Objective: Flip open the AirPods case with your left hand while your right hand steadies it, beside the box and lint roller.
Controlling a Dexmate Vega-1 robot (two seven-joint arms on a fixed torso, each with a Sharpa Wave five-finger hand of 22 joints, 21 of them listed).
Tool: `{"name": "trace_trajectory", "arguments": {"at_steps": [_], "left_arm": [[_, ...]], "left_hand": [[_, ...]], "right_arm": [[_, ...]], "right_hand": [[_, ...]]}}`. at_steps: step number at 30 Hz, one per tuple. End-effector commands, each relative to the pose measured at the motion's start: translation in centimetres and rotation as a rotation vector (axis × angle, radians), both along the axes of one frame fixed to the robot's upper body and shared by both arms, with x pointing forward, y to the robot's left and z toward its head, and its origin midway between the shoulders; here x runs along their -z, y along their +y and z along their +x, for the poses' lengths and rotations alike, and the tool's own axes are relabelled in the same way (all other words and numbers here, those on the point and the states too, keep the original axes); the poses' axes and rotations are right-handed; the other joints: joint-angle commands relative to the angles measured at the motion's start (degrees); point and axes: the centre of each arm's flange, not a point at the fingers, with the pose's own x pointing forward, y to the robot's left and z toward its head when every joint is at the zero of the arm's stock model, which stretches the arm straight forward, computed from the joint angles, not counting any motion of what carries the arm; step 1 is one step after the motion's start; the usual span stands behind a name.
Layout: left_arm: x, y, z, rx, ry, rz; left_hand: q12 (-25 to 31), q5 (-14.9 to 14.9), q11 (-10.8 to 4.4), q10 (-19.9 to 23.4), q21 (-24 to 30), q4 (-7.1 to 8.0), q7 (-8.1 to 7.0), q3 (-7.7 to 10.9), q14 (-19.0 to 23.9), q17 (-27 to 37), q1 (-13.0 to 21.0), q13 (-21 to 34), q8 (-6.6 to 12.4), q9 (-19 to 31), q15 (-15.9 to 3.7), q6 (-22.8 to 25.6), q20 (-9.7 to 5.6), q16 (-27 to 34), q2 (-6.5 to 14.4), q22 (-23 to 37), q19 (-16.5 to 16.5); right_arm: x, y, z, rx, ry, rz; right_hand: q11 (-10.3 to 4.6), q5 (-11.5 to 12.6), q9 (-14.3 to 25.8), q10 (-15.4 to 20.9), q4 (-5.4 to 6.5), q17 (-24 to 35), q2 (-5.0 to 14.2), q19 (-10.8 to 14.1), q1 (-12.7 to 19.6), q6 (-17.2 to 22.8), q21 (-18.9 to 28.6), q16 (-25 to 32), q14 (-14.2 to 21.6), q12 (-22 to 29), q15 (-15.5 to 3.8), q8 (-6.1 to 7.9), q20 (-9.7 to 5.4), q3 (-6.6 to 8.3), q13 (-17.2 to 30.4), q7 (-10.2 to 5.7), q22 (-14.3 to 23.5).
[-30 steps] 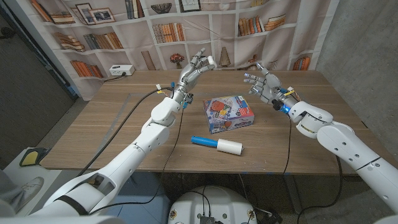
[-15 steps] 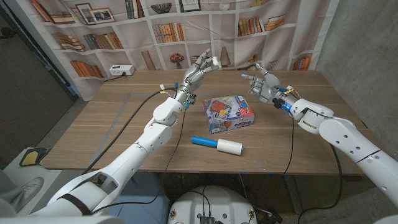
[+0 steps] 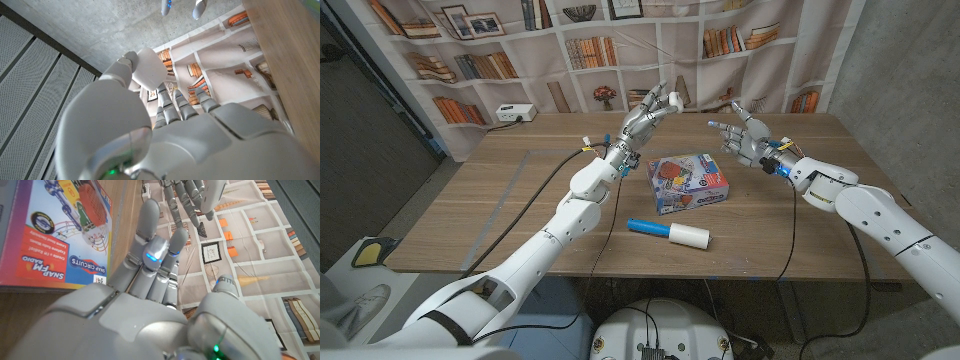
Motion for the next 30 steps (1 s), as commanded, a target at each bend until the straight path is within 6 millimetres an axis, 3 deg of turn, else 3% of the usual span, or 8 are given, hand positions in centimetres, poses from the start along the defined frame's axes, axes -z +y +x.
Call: {"name": "trace_trajectory", "arguments": {"at_steps": [1, 8, 19, 22, 24, 27, 30], "left_arm": [[0.5, -0.6, -0.2, 0.072, 0.011, 0.0], [1.0, -1.0, 0.0, 0.107, 0.026, 0.001], [1.6, -1.7, 0.6, 0.13, 0.05, 0.004], [1.7, -1.7, 0.7, 0.137, 0.056, 0.003], [1.8, -1.9, 0.8, 0.154, 0.066, -0.003], [2.1, -2.2, 1.1, 0.198, 0.093, -0.022], [2.3, -2.4, 1.2, 0.198, 0.1, -0.017]], "left_hand": [[0.3, 0.4, -5.78, 9.7, -0.1, 0.3, -0.46, 0.09, 0.2, 0.3, -0.2, 4.3, -0.14, 0.1, 0.2, 0.3, 0.46, 0.0, 0.4, 0.1, -0.1], [0.1, 0.5, -5.78, 9.7, -0.1, 0.3, -0.45, 0.06, 0.2, 0.4, -0.3, 4.3, -0.16, 0.1, 0.15, 0.3, 0.5, -0.1, 0.4, 0.1, -0.1], [-0.1, 0.7, -5.78, 9.8, -0.1, 0.29, -0.44, -0.03, 0.2, 0.4, -0.3, 4.3, -0.15, 0.1, 0.35, 0.3, 0.69, 0.0, 0.5, 0.1, -0.2], [-0.1, 0.7, -5.78, 9.8, -0.1, 0.26, -0.47, -0.07, 0.3, 0.4, -0.3, 4.4, -0.18, 0.1, 0.35, 0.3, 0.72, 0.0, 0.5, 0.1, -0.2], [-0.2, 0.8, -5.79, 9.8, -0.1, 0.3, -0.47, -0.09, 0.3, 0.4, -0.3, 4.4, -0.17, 0.1, 0.4, 0.3, 0.71, 0.0, 0.5, 0.1, -0.2], [-0.2, 0.8, -5.79, 9.8, -0.1, 0.42, -0.47, -0.19, 0.2, 0.4, -0.5, 4.4, -0.15, 0.1, 0.39, 0.4, 0.78, 0.0, 0.5, 0.1, -0.2], [-0.3, 0.8, -5.78, 9.8, -0.1, 0.48, -0.49, -0.33, 0.2, 0.4, -0.7, 4.4, -0.14, 0.1, 0.55, 0.4, 0.85, 0.0, 0.4, 0.1, -0.2]], "right_arm": [[0.0, 0.0, 0.0, -0.031, -0.004, -0.025], [-0.2, 0.6, -0.2, -0.067, -0.025, -0.028], [-0.2, 1.5, -0.6, -0.102, -0.041, -0.049], [-0.2, 1.8, -0.7, -0.108, -0.048, -0.07], [-0.3, 2.0, -0.8, -0.099, -0.056, -0.081], [-0.4, 2.3, -0.7, -0.101, -0.063, -0.103], [-0.3, 2.6, -0.5, -0.101, -0.059, -0.115]], "right_hand": [[-0.99, -0.2, 1.9, 2.0, -0.02, 0.2, -0.28, 1.1, -0.7, 2.9, 1.3, 2.1, 2.2, 1.1, 0.07, 1.52, -0.46, -0.2, -0.5, -0.31, 0.9], [-1.01, -0.1, 5.7, 1.6, -0.14, 0.2, -0.64, 0.8, -1.1, 3.7, 2.1, 5.3, 3.4, 2.9, 0.18, 2.76, -0.47, -0.21, 0.8, -0.58, 1.3], [-0.46, 0.0, 8.5, 1.3, -0.03, 0.1, -0.78, 0.5, -1.9, 3.5, 2.5, 8.0, 2.4, 3.5, 0.22, 2.65, -0.36, -0.22, -0.3, -0.65, 0.8], [-0.93, 0.0, 9.1, 1.9, -0.09, 0.1, -0.85, 0.3, -1.9, 4.3, 2.7, 8.5, 2.2, 3.7, 0.21, 2.87, -0.38, -0.18, -0.9, -0.76, 0.9], [-2.75, 0.0, 11.2, 0.9, -0.21, 0.1, -1.25, 0.2, -2.3, 6.4, 3.7, 10.6, 2.2, 11.2, 0.2, 3.45, -0.2, -0.15, 10.2, -1.26, 1.1], [-3.01, 0.0, 12.7, -0.4, 0.17, 0.1, -1.08, -0.1, -3.2, 6.4, 4.1, 11.4, 1.9, 15.0, 0.21, 3.45, -0.24, -0.15, 16.8, -1.29, 1.0], [-3.12, 0.1, 13.2, -0.8, 0.29, 0.1, -1.08, 0.0, -3.6, 6.0, 4.4, 11.6, 1.7, 16.6, 0.21, 3.17, -0.16, -0.17, 18.9, -1.07, 0.9]]}}
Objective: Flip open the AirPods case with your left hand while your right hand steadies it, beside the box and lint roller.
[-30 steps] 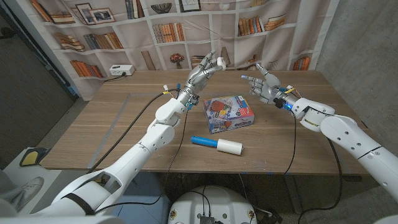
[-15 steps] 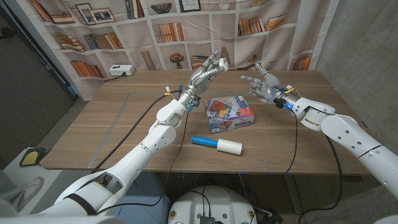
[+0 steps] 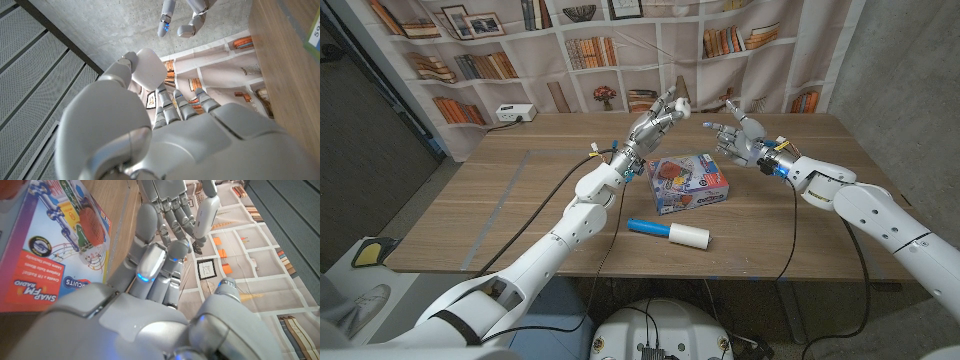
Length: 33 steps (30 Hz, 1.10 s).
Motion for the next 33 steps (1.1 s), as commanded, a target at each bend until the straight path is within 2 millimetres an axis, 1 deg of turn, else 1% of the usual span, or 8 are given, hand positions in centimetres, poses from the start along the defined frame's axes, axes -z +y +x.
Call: {"name": "trace_trajectory", "arguments": {"at_steps": [1, 7, 11, 13, 14, 17, 25, 33], "left_arm": [[0.7, -0.8, 0.6, 0.064, 0.048, -0.017], [1.0, -1.2, 0.8, 0.092, 0.058, -0.023], [1.1, -1.5, 0.8, 0.099, 0.056, -0.017], [1.1, -1.5, 0.8, 0.104, 0.057, -0.015], [1.1, -1.6, 0.8, 0.105, 0.058, -0.013], [1.2, -1.7, 0.9, 0.112, 0.062, -0.01], [1.5, -2.2, 1.1, 0.133, 0.068, -0.003], [1.5, -2.4, 1.2, 0.14, 0.068, -0.005]], "left_hand": [[0.0, 0.4, -5.78, 9.8, -0.1, 0.29, -0.2, -0.02, 0.2, 0.1, -0.3, 4.4, -0.15, 0.1, 0.52, 0.1, 0.64, 0.0, 0.5, 0.1, -0.1], [-0.2, 0.5, -5.77, 9.9, -0.1, 0.2, -0.24, -0.06, 0.1, 0.1, -0.2, 4.4, -0.1, 0.1, 0.5, 0.3, 0.64, -0.1, 0.5, 0.1, -0.1], [-0.2, 0.5, -5.77, 9.9, -0.1, 0.23, -0.22, -0.11, 0.1, 0.1, -0.3, 4.4, -0.11, 0.1, 0.5, 0.3, 0.71, -0.1, 0.6, 0.1, -0.1], [-0.3, 0.6, -5.78, 10.0, -0.1, 0.17, -0.24, -0.1, 0.1, 0.1, -0.2, 4.5, -0.1, 0.1, 0.47, 0.3, 0.7, -0.1, 0.5, 0.1, -0.1], [-0.3, 0.6, -5.78, 10.0, -0.1, 0.2, -0.22, -0.11, 0.1, 0.1, -0.3, 4.5, -0.11, 0.1, 0.51, 0.3, 0.75, -0.1, 0.6, 0.1, -0.2], [-0.3, 0.6, -5.78, 10.0, -0.1, 0.15, -0.2, -0.13, 0.1, 0.1, -0.2, 4.5, -0.12, 0.1, 0.5, 0.3, 0.76, -0.1, 0.6, 0.1, -0.2], [-0.5, 0.8, -5.78, 10.1, -0.1, 0.02, -0.25, -0.12, 0.1, 0.1, -0.1, 4.5, -0.11, 0.1, 0.52, 0.4, 0.69, -0.1, 0.6, 0.1, -0.2], [-0.6, 0.9, -5.79, 10.2, -0.1, -0.02, -0.33, -0.08, 0.1, 0.1, -0.1, 4.6, -0.15, 0.1, 0.51, 0.3, 0.71, -0.1, 0.6, 0.1, -0.2]], "right_arm": [[-0.1, 1.2, 0.1, -0.014, -0.02, -0.058], [-0.2, 2.1, 0.3, -0.026, -0.024, -0.071], [-0.4, 2.5, 0.3, -0.035, -0.033, -0.078], [-0.5, 2.6, 0.2, -0.043, -0.035, -0.078], [-0.6, 2.7, 0.2, -0.047, -0.037, -0.081], [-0.7, 2.9, 0.2, -0.053, -0.04, -0.087], [-0.5, 3.3, 0.2, -0.081, -0.028, -0.074], [-0.4, 3.8, 0.2, -0.115, -0.022, -0.061]], "right_hand": [[-1.96, 0.1, 0.9, -2.3, 0.3, 0.1, 0.03, -0.2, -0.8, 0.9, 0.7, 0.5, -0.3, 2.9, -0.04, 0.01, 0.11, -0.17, 4.0, 0.75, 0.1], [-2.09, 0.1, 0.2, -1.3, 0.27, 0.2, -0.05, 0.0, -1.0, 1.8, 1.5, 0.8, 0.1, 4.8, -0.09, -0.43, -0.04, -0.15, 4.6, 0.51, 0.9], [-2.13, 0.1, -0.7, -0.6, 0.25, 0.2, -0.08, 0.1, -1.2, 2.2, 2.0, 1.1, 0.8, 6.7, -0.09, -1.15, -0.08, -0.11, 4.8, 0.5, 1.2], [-2.12, 0.1, -1.3, -0.3, 0.26, 0.2, -0.16, 0.4, -1.4, 2.4, 2.2, 1.2, 1.2, 8.0, -0.09, -1.78, -0.19, -0.12, 4.8, 0.44, 1.0], [-2.12, 0.1, -1.4, -0.2, 0.26, 0.2, -0.15, 0.4, -1.4, 2.5, 2.3, 1.2, 1.3, 8.3, -0.08, -1.85, -0.21, -0.11, 4.8, 0.48, 1.2], [-2.11, 0.1, -1.6, 0.1, 0.24, 0.3, -0.06, 0.5, -1.4, 3.5, 2.5, 1.3, 1.6, 9.1, -0.09, -1.77, -0.33, -0.03, 4.8, -0.61, 1.3], [-2.17, 0.1, -2.0, 0.6, 0.17, 0.3, -0.02, 0.5, -1.4, 4.0, 2.7, 1.3, 1.9, 10.2, -0.1, -2.04, -0.37, 0.06, 4.8, -0.42, 1.6], [-2.04, 0.1, -2.7, 0.8, -0.29, 0.3, 0.45, 0.5, -0.6, 4.9, 3.1, 1.4, 2.7, 12.8, -0.08, -2.73, -0.37, 0.71, 4.8, -0.51, 1.6]]}}
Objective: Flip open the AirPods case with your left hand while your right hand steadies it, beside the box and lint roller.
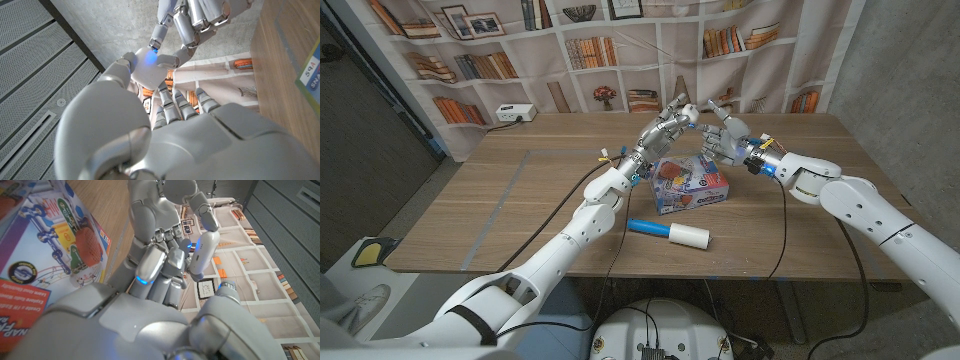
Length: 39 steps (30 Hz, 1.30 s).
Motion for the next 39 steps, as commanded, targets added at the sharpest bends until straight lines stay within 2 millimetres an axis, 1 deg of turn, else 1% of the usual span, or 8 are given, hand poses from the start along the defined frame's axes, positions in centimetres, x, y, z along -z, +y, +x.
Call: {"name": "trace_trajectory", "arguments": {"at_steps": [1, 10, 18, 23, 28, 35, 37, 39], "left_arm": [[0.3, -0.4, 0.2, 0.021, 0.008, 0.0], [0.2, -0.2, 0.1, 0.015, 0.01, -0.004], [0.0, 0.0, 0.1, 0.018, 0.005, -0.011], [0.1, 0.0, 0.1, 0.046, 0.006, -0.02], [0.1, 0.2, 0.1, 0.034, 0.004, -0.013], [0.2, 0.2, 0.0, 0.037, 0.007, -0.014], [0.2, 0.2, 0.0, 0.038, 0.008, -0.014], [0.3, 0.2, 0.0, 0.038, 0.01, -0.016]], "left_hand": [[0.2, 0.5, -7.33, 8.6, -0.1, 0.11, -0.33, 0.14, -0.1, 0.1, 0.3, 4.6, -0.15, 0.1, 0.32, 0.4, 0.48, -0.1, 0.6, 0.1, 0.0], [0.1, 0.6, -7.34, 8.8, -0.1, 0.15, -0.33, 0.15, 0.0, 0.1, 0.2, 4.6, -0.17, 0.1, 0.36, 0.4, 0.5, -0.1, 0.6, 0.1, 0.0], [-0.1, 0.7, -7.32, 8.8, -0.1, 0.12, -0.35, 0.19, 0.0, 0.1, 0.2, 4.6, -0.18, 0.1, 0.31, 0.4, 0.47, -0.2, 0.6, 0.1, 0.0], [-0.1, 0.8, -7.33, 8.8, -0.1, 0.21, -0.4, 0.15, 0.0, 0.1, 0.1, 4.7, -0.19, 0.1, 0.31, 0.4, 0.49, -0.2, 0.7, 0.1, -0.1], [-0.2, 0.8, -7.33, 8.8, -0.1, 0.19, -0.4, 0.13, 0.0, 0.1, 0.1, 4.7, -0.16, 0.1, 0.26, 0.5, 0.47, -0.1, 0.7, 0.1, -0.1], [-0.3, 0.9, -7.33, 8.8, -0.1, 0.07, -0.38, 0.15, 0.1, 0.1, 0.3, 4.7, -0.14, 0.1, 0.18, 0.6, 0.55, -0.1, 0.7, 0.1, -0.2], [-0.3, 0.9, -7.33, 8.8, -0.1, 0.08, -0.36, 0.17, 0.1, 0.1, 0.3, 4.7, -0.14, 0.1, 0.17, 0.6, 0.53, -0.2, 0.7, 0.1, -0.2], [-0.4, 0.9, -7.33, 8.8, -0.1, 0.03, -0.42, 0.18, 0.1, 0.1, 0.3, 4.7, -0.14, 0.1, 0.1, 0.6, 0.53, -0.1, 0.7, 0.1, -0.2]], "right_arm": [[0.1, 0.8, 0.0, -0.047, 0.011, 0.012], [0.3, 1.3, 0.0, -0.085, 0.02, 0.02], [0.5, 1.4, -0.1, -0.074, 0.022, 0.012], [0.7, 0.9, -0.1, -0.011, 0.021, 0.003], [1.1, 1.0, -0.1, -0.056, 0.032, 0.042], [0.8, 1.5, -0.1, -0.107, 0.018, 0.065], [0.8, 1.5, -0.1, -0.111, 0.017, 0.069], [0.7, 1.5, -0.1, -0.113, 0.014, 0.069]], "right_hand": [[-0.48, 0.1, 0.0, -0.2, -0.34, 0.3, 0.41, 0.3, 0.5, 1.8, 0.4, 0.3, 0.7, 1.3, -0.03, -0.29, -0.17, 0.43, 0.2, 0.71, 0.2], [-0.42, 0.1, 0.0, -0.8, -0.56, 0.3, 0.29, 0.2, 0.7, 2.3, 0.7, 0.2, 1.0, 4.2, 0.0, -0.84, -0.13, 0.74, 0.2, 0.79, 0.1], [-0.4, 0.1, 0.0, -1.3, -0.56, 0.3, 0.22, 0.1, 0.6, 2.2, 0.9, 0.2, 1.0, 5.5, 0.0, -1.25, -0.16, 0.82, 0.1, 0.69, 0.2], [-0.29, 0.0, -0.3, -1.9, -0.34, 0.3, 0.02, 0.1, 0.0, 1.9, 0.8, 0.2, 1.0, 6.1, 0.03, -1.85, -0.21, 0.65, 0.1, 0.82, -0.1], [-0.36, 0.0, -0.8, -2.7, -0.13, 0.3, -0.06, 0.0, -0.4, 1.5, 0.9, 0.2, 0.9, 6.3, 0.03, -2.47, -0.19, 0.52, -0.2, 0.71, -0.2], [-0.55, 0.2, -1.4, -2.8, -0.25, 0.3, 0.76, 0.0, 0.1, 1.8, 0.9, 0.2, 0.9, 7.1, 0.0, -3.05, -0.28, 1.11, -0.1, 0.38, -0.3], [-0.56, 0.3, -1.7, -2.7, -0.47, 0.3, 1.09, 0.0, 0.6, 1.9, 0.9, 0.2, 0.9, 7.6, 0.0, -3.29, -0.25, 1.47, 0.0, 0.25, -0.4], [-0.62, 0.3, -1.7, -2.9, -0.58, 0.3, 1.36, -0.1, 0.9, 2.4, 1.0, 0.2, 0.9, 7.6, 0.0, -3.19, -0.28, 1.72, -0.3, 0.14, -0.3]]}}
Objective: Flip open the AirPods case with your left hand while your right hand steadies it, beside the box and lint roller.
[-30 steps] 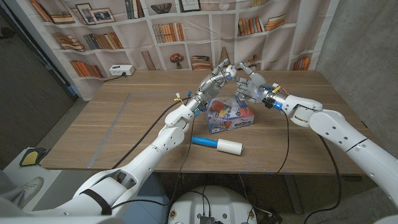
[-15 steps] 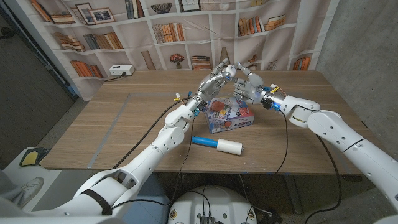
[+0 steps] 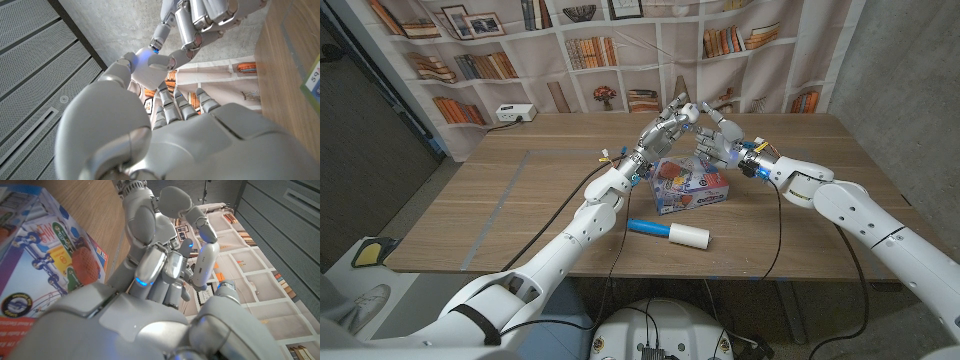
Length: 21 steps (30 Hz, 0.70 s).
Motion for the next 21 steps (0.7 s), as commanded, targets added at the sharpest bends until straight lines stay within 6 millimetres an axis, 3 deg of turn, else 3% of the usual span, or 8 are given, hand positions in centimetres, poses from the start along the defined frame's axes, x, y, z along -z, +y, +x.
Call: {"name": "trace_trajectory", "arguments": {"at_steps": [1, 7, 21], "left_arm": [[0.22, 0.08, -0.1, 0.005, 0.005, -0.002], [0.35, -0.16, -0.09, 0.01, 0.007, 0.004], [0.57, -0.6, -0.07, 0.017, 0.013, 0.018]], "left_hand": [[0.4, 0.5, -7.33, 8.9, -0.1, 0.1, -0.1, 0.22, 0.1, 0.1, 0.1, 4.7, -0.13, 0.1, 0.12, 0.3, 0.3, -0.1, 0.5, 0.1, 0.0], [0.3, 0.6, -7.34, 9.0, -0.1, 0.12, -0.13, 0.25, 0.2, 0.1, 0.1, 4.8, -0.13, 0.1, 0.07, 0.3, 0.31, -0.1, 0.5, 0.1, 0.1], [0.1, 0.8, -7.35, 9.1, 0.0, 0.06, -0.14, 0.26, 0.3, 0.0, 0.2, 4.9, -0.17, 0.1, 0.13, 0.3, 0.34, -0.1, 0.5, 0.1, 0.1]], "right_arm": [[-0.14, 0.33, 0.03, -0.046, -0.009, 0.033], [-0.14, 0.52, 0.2, -0.056, -0.001, 0.039], [-0.11, 0.49, 0.43, -0.061, -0.002, 0.061]], "right_hand": [[-1.45, 0.3, -0.1, -1.3, -0.56, 0.3, 1.4, -0.3, 0.9, 1.3, 0.7, 0.3, 0.5, 0.9, -0.02, -0.11, -0.29, 0.89, 0.0, -0.03, 0.4], [-1.52, 0.4, -0.7, -1.5, -1.05, 0.3, 2.51, -0.4, 2.3, 1.8, 0.8, 0.2, 0.5, 1.1, -0.03, -0.53, -0.33, 2.03, -0.4, -0.03, 0.3], [-1.46, 0.1, -1.9, -1.3, -1.19, 0.3, 2.79, -0.6, 2.9, 1.8, 1.1, 0.1, 0.3, 1.7, -0.02, -1.63, -0.35, 2.73, -0.3, 0.37, 0.3]]}}
